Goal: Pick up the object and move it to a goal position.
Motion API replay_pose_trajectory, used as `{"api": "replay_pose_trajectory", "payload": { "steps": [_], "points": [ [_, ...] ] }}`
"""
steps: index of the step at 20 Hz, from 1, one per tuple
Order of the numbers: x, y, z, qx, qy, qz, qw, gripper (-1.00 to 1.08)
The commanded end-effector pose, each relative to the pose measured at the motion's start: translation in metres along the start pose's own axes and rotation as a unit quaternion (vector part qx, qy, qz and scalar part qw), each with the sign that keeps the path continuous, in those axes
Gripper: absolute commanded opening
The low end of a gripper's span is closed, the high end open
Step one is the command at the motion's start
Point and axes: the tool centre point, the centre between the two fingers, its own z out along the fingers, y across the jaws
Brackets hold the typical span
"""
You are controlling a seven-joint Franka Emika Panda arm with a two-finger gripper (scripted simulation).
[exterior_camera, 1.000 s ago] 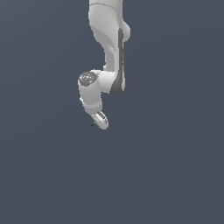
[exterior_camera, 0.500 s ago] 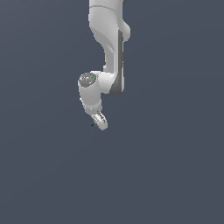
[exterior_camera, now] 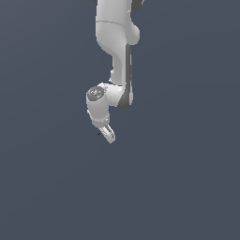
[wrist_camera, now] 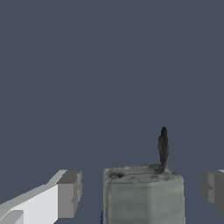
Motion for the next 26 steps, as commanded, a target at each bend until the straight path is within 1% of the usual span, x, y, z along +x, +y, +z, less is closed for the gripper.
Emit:
{"api": "replay_pose_trajectory", "payload": {
  "steps": [1, 4, 5, 18, 22, 26],
  "points": [
    [0.0, 0.0, 0.007, 0.0, 0.0, 0.0, 1.0, 1.0],
    [0.0, -0.001, 0.01, 0.0, 0.0, 0.0, 1.0, 1.0],
    [0.0, -0.001, 0.01, 0.0, 0.0, 0.0, 1.0, -1.0],
    [0.0, -0.003, 0.006, 0.001, 0.0, 0.0, 1.0, -1.0],
    [0.0, -0.009, -0.004, 0.001, 0.0, 0.0, 1.0, -1.0],
    [0.0, -0.02, -0.023, 0.001, 0.001, 0.0, 1.0, -1.0]
  ]
}}
